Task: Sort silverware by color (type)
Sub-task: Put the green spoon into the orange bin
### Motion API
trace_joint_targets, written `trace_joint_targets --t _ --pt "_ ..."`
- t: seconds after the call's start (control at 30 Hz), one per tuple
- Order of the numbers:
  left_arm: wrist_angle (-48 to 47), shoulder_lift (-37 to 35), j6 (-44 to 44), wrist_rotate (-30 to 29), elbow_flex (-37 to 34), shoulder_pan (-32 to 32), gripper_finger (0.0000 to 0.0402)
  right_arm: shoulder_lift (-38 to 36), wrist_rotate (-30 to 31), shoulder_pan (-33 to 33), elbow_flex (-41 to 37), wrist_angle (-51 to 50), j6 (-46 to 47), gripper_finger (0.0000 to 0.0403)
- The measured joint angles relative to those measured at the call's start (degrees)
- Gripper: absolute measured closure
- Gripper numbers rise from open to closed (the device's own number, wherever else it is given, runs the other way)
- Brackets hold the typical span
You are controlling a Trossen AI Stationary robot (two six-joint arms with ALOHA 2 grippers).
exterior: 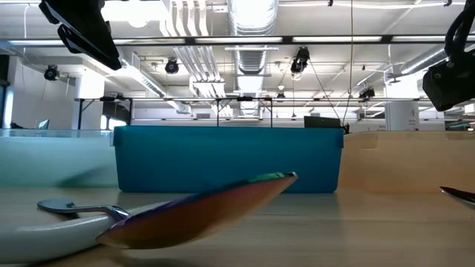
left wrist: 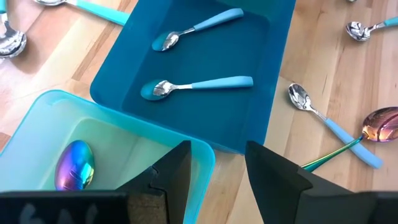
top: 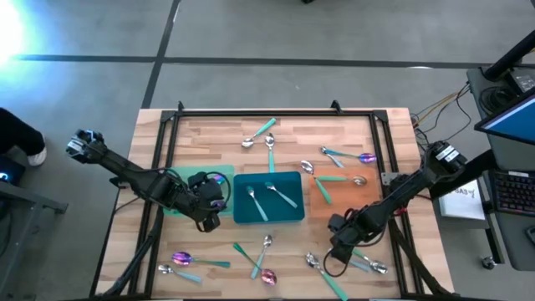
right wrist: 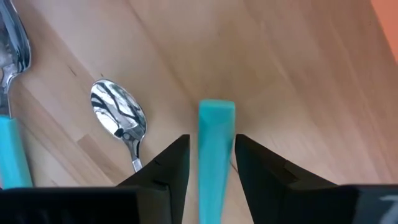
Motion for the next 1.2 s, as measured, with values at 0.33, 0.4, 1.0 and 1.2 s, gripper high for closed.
trace_joint_targets --t 0.33,0.4,1.0,1.2 --pt "0.00 0.00 0.00 0.02 -0.02 -0.01 0.0265 0.02 -0.86 0.00 -0.45 -0.07 -0.38 0.0301" --pt "0.00 0.00 0.00 0.02 -0.04 -0.01 0.0265 0.02 -0.86 0.12 -0.46 -0.08 -0.50 0.0299" --pt "-0.03 0.00 0.11 0.02 -0.09 0.00 0.0265 1.45 -1.36 0.35 -0.48 0.43 -2.53 0.0318" --pt "-0.10 0.00 0.10 0.02 -0.04 0.01 0.0265 2.34 -1.90 0.35 -0.43 0.54 -2.26 0.0325"
